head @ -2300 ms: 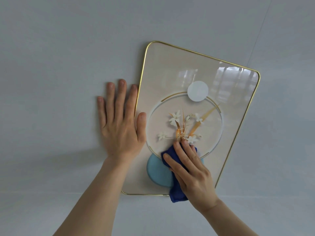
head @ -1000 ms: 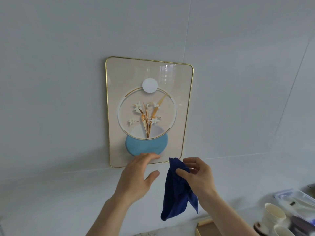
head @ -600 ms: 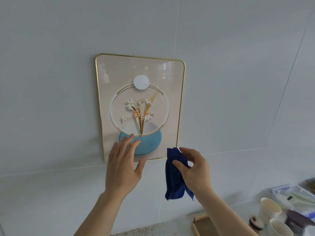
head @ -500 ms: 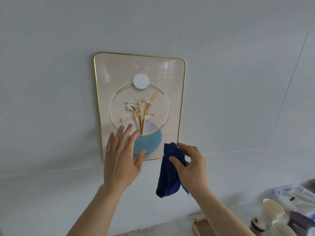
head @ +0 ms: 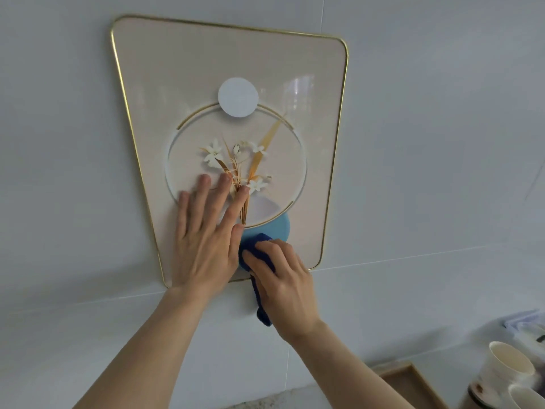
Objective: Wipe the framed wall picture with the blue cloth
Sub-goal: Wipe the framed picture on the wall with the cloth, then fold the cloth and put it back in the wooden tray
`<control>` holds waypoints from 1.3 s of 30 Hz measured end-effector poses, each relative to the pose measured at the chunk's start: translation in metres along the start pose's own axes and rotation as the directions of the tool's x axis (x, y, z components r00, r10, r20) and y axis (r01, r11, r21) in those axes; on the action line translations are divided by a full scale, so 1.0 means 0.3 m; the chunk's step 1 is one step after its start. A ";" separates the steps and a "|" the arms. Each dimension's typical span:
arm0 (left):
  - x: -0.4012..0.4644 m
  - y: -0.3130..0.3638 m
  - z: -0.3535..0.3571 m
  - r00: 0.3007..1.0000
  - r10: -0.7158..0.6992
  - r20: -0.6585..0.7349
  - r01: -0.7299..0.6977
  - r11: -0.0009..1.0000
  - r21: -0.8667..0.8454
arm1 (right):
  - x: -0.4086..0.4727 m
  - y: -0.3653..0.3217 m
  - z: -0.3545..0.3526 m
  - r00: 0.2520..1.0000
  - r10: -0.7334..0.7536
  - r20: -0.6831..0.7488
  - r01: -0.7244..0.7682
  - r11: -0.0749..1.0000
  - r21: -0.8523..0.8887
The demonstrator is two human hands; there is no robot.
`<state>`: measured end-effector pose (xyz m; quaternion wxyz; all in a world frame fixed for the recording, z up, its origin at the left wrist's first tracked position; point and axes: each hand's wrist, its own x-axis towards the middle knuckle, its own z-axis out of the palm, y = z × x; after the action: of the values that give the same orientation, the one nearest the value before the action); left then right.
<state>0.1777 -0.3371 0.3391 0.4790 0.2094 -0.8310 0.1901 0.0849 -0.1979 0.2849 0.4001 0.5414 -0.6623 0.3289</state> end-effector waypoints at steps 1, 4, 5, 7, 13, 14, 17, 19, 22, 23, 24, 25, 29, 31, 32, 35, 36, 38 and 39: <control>-0.001 -0.007 0.015 1.000 0.005 -0.016 -0.005 1.000 0.000 | -0.002 0.007 0.024 1.000 -0.027 0.012 0.027 1.000 -0.008; -0.002 -0.027 0.056 0.996 0.046 -0.082 -0.043 0.998 0.040 | -0.003 0.039 0.067 0.996 -0.084 -0.014 0.083 0.996 -0.039; -0.003 -0.031 0.070 0.993 0.050 -0.105 -0.044 0.997 0.059 | -0.001 0.050 0.069 0.994 -0.105 -0.021 0.104 0.993 -0.058; -0.005 -0.033 0.090 0.988 0.050 -0.149 -0.039 0.996 0.078 | 0.002 0.074 0.060 0.987 -0.157 -0.020 0.155 0.983 -0.096; -0.008 -0.037 0.103 0.981 0.061 -0.182 -0.048 0.996 0.078 | -0.006 0.117 0.050 0.989 -0.128 -0.072 0.118 0.985 -0.129; -0.007 -0.037 0.100 0.981 0.061 -0.182 -0.048 0.996 0.076 | -0.009 0.120 0.047 0.990 -0.115 -0.082 0.104 0.986 -0.130; -0.007 -0.036 0.095 0.982 0.062 -0.177 -0.050 0.996 0.072 | -0.027 0.152 0.017 0.995 -0.043 -0.088 0.032 0.992 -0.124; -0.006 -0.033 0.094 0.983 0.057 -0.175 -0.046 0.997 0.067 | -0.032 0.178 -0.010 0.996 0.002 -0.089 -0.014 0.991 -0.134; -0.006 -0.032 0.094 0.985 0.049 -0.168 -0.040 0.997 0.059 | -0.019 0.184 -0.040 0.998 0.018 -0.063 -0.025 0.994 -0.111; -0.006 -0.033 0.093 0.986 0.047 -0.161 -0.039 0.998 0.055 | -0.017 0.183 -0.044 0.998 0.024 -0.050 -0.030 0.993 -0.110; -0.006 -0.033 0.090 0.987 0.048 -0.153 -0.040 0.998 0.052 | -0.020 0.184 -0.048 0.998 0.047 -0.039 -0.051 0.992 -0.116; -0.005 -0.034 0.085 0.988 0.050 -0.145 -0.043 0.998 0.051 | -0.027 0.190 -0.052 0.996 0.087 -0.032 -0.090 0.989 -0.119; -0.001 -0.028 0.070 0.994 0.040 -0.107 -0.036 0.999 0.036 | -0.061 0.243 -0.088 0.966 0.256 0.035 -0.247 0.954 -0.170; -0.001 -0.018 0.063 0.995 0.021 -0.094 -0.019 1.000 0.019 | -0.064 0.257 -0.119 0.961 0.274 0.045 -0.262 0.947 -0.185; 0.000 -0.012 0.058 0.996 0.011 -0.089 -0.010 1.000 0.012 | -0.068 0.259 -0.136 0.956 0.293 0.034 -0.282 0.942 -0.184; 0.003 0.002 0.027 0.999 -0.009 -0.050 0.009 1.000 -0.012 | -0.107 0.262 -0.186 0.905 0.426 0.009 -0.424 0.901 -0.089; 0.004 0.006 0.014 1.000 -0.013 -0.028 0.012 1.000 -0.026 | -0.126 0.258 -0.203 0.875 0.484 0.030 -0.483 0.875 -0.029; 0.007 0.015 -0.020 1.000 -0.019 0.014 0.020 0.998 -0.067 | -0.156 0.241 -0.238 0.792 0.601 0.107 -0.610 0.784 0.118; 0.009 0.022 -0.041 0.999 -0.028 0.027 0.030 0.995 -0.095 | -0.167 0.229 -0.258 0.744 0.651 0.149 -0.668 0.721 0.183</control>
<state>0.1818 -0.3259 0.3464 0.4806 0.2007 -0.8420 0.1405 0.0356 -0.0944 0.2762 0.1682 0.3235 -0.7842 0.5021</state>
